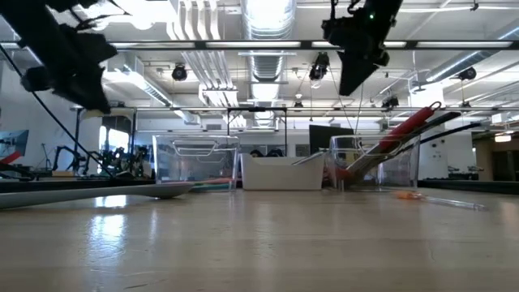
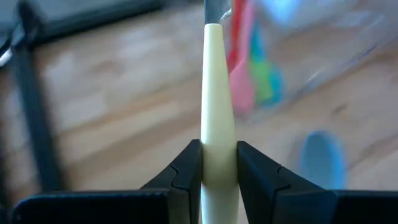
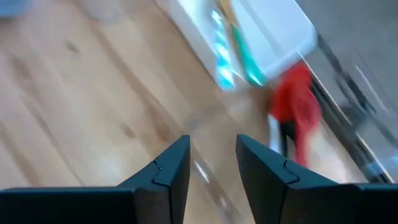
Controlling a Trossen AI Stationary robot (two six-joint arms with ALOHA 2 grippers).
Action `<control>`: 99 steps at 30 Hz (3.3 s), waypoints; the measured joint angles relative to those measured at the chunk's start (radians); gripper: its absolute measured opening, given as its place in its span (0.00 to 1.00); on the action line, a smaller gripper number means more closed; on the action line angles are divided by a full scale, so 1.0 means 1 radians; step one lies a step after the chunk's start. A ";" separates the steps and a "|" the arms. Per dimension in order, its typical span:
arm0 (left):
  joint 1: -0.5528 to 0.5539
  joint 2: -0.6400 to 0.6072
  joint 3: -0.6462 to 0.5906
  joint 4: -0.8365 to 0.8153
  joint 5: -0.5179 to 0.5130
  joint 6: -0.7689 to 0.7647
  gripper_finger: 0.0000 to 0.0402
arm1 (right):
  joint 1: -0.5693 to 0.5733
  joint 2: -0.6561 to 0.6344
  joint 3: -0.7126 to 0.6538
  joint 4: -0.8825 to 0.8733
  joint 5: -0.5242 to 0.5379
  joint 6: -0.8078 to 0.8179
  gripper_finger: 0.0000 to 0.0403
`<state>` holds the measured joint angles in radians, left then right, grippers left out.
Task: Pick & Place Kitchen Items
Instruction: Put the white knife into the white bin
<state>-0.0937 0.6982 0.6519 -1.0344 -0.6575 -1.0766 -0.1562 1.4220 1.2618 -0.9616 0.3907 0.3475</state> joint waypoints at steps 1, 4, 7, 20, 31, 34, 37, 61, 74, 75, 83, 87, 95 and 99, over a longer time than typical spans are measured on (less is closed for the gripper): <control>0.000 -0.007 -0.002 0.054 -0.017 0.037 0.20 | 0.020 -0.001 -0.015 0.046 0.000 -0.005 0.31; 0.000 -0.017 -0.017 0.255 -0.042 0.193 0.20 | 0.081 -0.007 -0.069 0.219 0.002 -0.014 0.31; 0.000 -0.013 -0.040 0.544 -0.037 0.418 0.20 | 0.137 -0.011 -0.141 0.440 0.003 -0.048 0.31; 0.008 0.145 -0.288 1.810 0.494 1.046 0.20 | 0.239 -0.008 -0.523 1.673 0.002 -0.297 0.31; 0.102 0.452 -0.171 2.001 0.634 1.117 0.20 | 0.239 -0.003 -0.523 1.779 -0.070 -0.352 0.31; 0.140 0.511 -0.113 1.993 0.705 1.113 0.20 | 0.239 -0.003 -0.512 1.771 -0.099 -0.352 0.30; 0.169 0.566 -0.061 1.994 0.769 1.105 0.20 | 0.239 -0.004 -0.510 1.770 -0.113 -0.351 0.30; 0.206 0.761 0.113 1.946 0.887 1.102 0.20 | 0.243 -0.007 -0.510 1.775 -0.137 -0.356 0.14; 0.212 0.637 0.110 1.542 0.744 1.055 0.58 | 0.193 -0.087 -0.323 1.270 -0.035 -0.329 0.14; 0.212 0.605 0.110 1.485 0.718 1.057 0.64 | 0.181 -0.088 -0.275 1.162 -0.014 -0.327 0.14; 0.201 0.370 0.039 1.208 0.462 0.965 0.84 | -0.002 -0.005 0.179 0.347 -0.003 -0.262 0.14; 0.196 0.278 -0.055 1.287 0.455 0.916 0.84 | -0.118 0.091 0.384 0.071 -0.078 -0.217 0.14; 0.195 0.192 -0.209 1.529 0.456 0.848 0.84 | -0.271 0.374 0.728 -0.256 -0.213 -0.238 0.14; 0.195 0.181 -0.249 1.532 0.456 0.821 0.84 | -0.319 0.527 0.906 -0.417 -0.220 -0.260 0.14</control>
<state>0.1010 0.8793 0.4030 0.4973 -0.2014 -0.2558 -0.4757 1.9493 2.1681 -1.3787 0.1706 0.0877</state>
